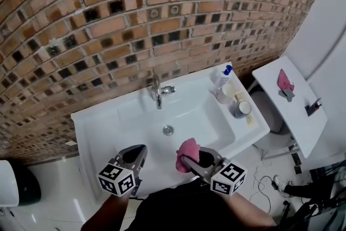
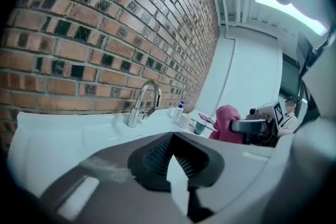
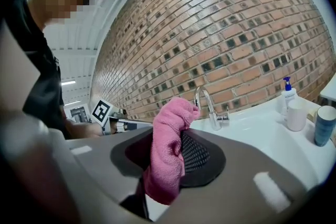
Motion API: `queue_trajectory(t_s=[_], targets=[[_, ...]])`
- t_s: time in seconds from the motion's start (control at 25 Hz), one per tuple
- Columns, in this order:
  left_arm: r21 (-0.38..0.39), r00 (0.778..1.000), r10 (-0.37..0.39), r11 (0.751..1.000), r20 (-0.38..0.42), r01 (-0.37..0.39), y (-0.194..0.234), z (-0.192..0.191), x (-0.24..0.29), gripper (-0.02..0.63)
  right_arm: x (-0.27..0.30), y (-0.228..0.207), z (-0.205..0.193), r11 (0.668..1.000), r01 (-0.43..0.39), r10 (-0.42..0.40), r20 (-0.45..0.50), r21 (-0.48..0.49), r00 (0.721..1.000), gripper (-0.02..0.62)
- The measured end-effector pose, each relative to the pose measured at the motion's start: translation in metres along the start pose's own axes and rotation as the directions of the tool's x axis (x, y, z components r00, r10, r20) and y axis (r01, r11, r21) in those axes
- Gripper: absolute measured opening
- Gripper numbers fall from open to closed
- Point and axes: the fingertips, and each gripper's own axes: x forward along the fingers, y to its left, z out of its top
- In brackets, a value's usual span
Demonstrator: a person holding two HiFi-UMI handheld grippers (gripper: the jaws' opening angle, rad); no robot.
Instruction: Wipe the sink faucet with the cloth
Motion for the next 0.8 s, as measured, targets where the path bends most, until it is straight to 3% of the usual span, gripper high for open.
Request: queue_trajectory(t_s=[0.44,0.8], targets=[[-0.011,0.999,-0.04,0.999,0.005,0.04,0.003,0.001,0.009,0.006,0.02,-0.014,0.01,1.0,0.016,-0.015,-0.038,0.014,0.999,0.13],[-0.065,0.997,0.068,0.996,0.041,-0.065,0.018,0.001,0.013,0.006,0.043,-0.044,0.031,0.998,-0.064,0.064,-0.051,0.004,0.997,0.13]])
